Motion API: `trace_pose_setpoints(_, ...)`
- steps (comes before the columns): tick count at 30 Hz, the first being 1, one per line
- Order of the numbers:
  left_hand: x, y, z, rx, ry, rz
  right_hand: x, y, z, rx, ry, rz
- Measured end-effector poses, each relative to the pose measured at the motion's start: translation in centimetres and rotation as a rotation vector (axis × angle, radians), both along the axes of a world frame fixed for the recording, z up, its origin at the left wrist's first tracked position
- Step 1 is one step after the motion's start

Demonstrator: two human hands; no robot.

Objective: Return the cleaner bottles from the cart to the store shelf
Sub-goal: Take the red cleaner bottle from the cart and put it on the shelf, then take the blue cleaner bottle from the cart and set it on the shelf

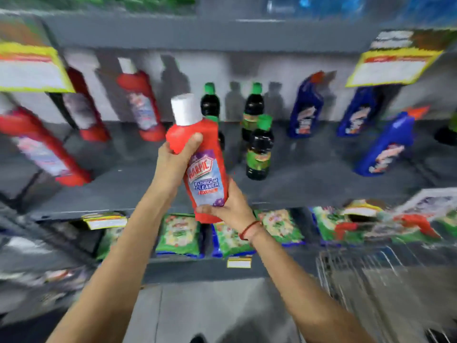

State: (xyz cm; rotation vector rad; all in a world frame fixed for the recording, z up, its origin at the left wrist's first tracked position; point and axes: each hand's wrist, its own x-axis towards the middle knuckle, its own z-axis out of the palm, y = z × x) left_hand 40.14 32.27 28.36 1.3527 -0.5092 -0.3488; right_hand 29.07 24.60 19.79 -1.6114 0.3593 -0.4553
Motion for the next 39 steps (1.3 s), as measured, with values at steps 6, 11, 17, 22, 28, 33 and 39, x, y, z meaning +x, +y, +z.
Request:
trace_pose_setpoints(6, 6.8, 6.7, 0.9, -0.032, -0.109, 0.161, 9.7, 4.2, 2.4, -0.103, -0.009, 0.183)
trace_pose_setpoints(11, 11.7, 8.9, 0.8, -0.008, -0.143, 0.139, 16.0, 5.3, 2.3, -0.298, 0.103, 0.159)
trace_pose_setpoints(17, 15.3, 8.9, -0.7, 0.061, -0.126, 0.058, 19.7, 5.1, 0.8, -0.313, 0.16, 0.144)
trace_pose_setpoints(22, 16.6, 7.8, -1.5, 0.076, -0.133, 0.004, 20.9, 4.1, -0.1, -0.283, 0.18, 0.119)
trace_pose_setpoints(28, 17.3, 7.2, -1.9, 0.139, -0.114, -0.092, 21.0, 3.7, -0.9, -0.253, 0.177, 0.083)
trace_pose_setpoints(33, 17.2, 7.7, -2.3, 0.153, -0.125, -0.069, 20.3, 3.2, -1.2, -0.334, 0.235, 0.068)
trace_pose_setpoints(39, 11.6, 8.0, -7.1, -0.074, -0.041, 0.574, 13.0, 1.5, -2.1, -0.255, 0.143, -0.145)
